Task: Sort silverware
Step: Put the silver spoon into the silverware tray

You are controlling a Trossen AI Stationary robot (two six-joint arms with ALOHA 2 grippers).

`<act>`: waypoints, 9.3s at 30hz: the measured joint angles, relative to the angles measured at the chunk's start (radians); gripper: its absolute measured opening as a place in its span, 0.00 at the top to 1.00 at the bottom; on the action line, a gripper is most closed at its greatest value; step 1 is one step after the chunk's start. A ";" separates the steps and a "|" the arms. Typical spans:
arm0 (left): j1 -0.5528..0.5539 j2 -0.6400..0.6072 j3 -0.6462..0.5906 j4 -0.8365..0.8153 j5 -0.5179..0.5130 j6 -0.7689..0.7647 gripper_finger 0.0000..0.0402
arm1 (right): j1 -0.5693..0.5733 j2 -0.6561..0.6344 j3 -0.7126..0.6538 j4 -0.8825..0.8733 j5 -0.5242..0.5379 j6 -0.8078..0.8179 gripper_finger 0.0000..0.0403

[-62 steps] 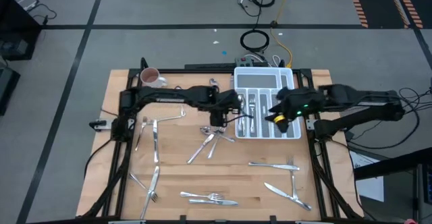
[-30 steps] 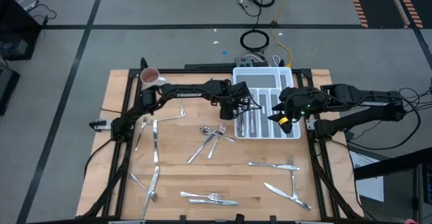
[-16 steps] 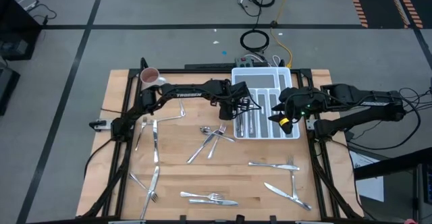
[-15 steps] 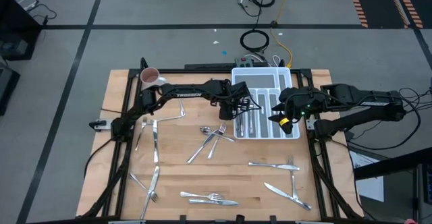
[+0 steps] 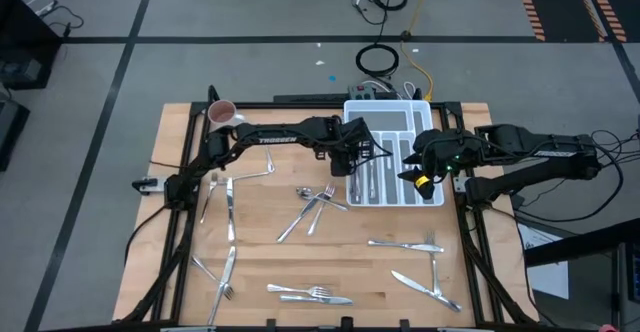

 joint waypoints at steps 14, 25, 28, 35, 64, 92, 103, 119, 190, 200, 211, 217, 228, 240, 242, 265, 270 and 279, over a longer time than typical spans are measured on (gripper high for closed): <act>-0.114 -0.260 0.000 -0.045 -0.119 -0.782 0.81 | 0.000 -0.033 -0.001 -0.070 0.076 -0.045 0.46; -0.138 -0.589 0.001 -0.604 -0.102 -1.922 0.81 | -0.050 0.023 -0.067 0.084 0.234 -0.096 0.46; -0.176 -0.669 0.000 -0.707 -0.252 -2.041 0.81 | -0.078 0.146 -0.095 0.264 0.114 -0.165 0.46; -0.241 -0.870 0.000 -0.707 -0.515 -2.291 0.81 | -0.124 0.488 -0.039 0.552 -0.035 -0.276 0.46; -0.242 -1.060 -0.002 -0.790 -0.616 -2.403 0.81 | -0.105 1.038 0.174 0.612 -0.170 -0.326 0.47; -0.242 -1.151 -0.033 -0.791 -0.596 -2.398 0.81 | -0.071 1.112 0.174 0.648 -0.098 -0.252 0.54; -0.242 -1.152 -0.034 -0.791 -0.593 -2.395 0.81 | -0.071 1.107 0.174 0.632 -0.137 -0.248 0.97; -0.242 -1.152 -0.034 -0.791 -0.593 -2.346 0.81 | -0.075 1.104 0.529 0.429 -0.226 -0.180 1.00; -0.242 -1.090 -0.034 -0.773 -0.631 -2.329 0.81 | -0.197 0.776 -0.123 0.539 0.213 0.710 0.87; -0.241 -1.043 -0.033 -0.762 -0.686 -2.459 0.81 | -0.193 0.725 -0.123 0.547 0.196 0.623 0.63; -0.165 -0.804 -0.033 -0.789 -0.766 -2.626 0.81 | -0.194 0.413 -0.123 0.532 0.304 0.446 0.59; -0.031 -0.725 -0.179 -0.773 -0.623 -2.665 0.81 | -0.189 0.278 -0.123 0.505 0.345 0.372 0.59; 0.250 -0.901 -0.824 -0.094 -0.081 -2.724 0.81 | -0.183 0.137 -0.123 0.397 0.346 0.289 0.59; 0.467 -0.888 -1.101 0.165 0.058 -2.825 0.81 | -0.183 0.119 -0.123 0.394 0.347 0.226 0.59; 0.498 -0.868 -1.118 0.170 0.074 -2.822 0.81 | -0.183 0.118 -0.123 0.394 0.347 0.217 0.59; 0.466 -0.678 -1.127 0.231 0.105 -2.773 0.81 | -0.183 0.118 -0.123 0.413 0.348 0.124 0.59; 0.473 -0.668 -1.127 0.234 0.078 -2.773 0.81 | -0.183 0.118 -0.123 0.415 0.346 0.118 0.59; 0.474 -0.589 -1.122 0.304 0.075 -2.796 0.81 | -0.183 0.118 -0.123 0.431 0.338 0.113 0.59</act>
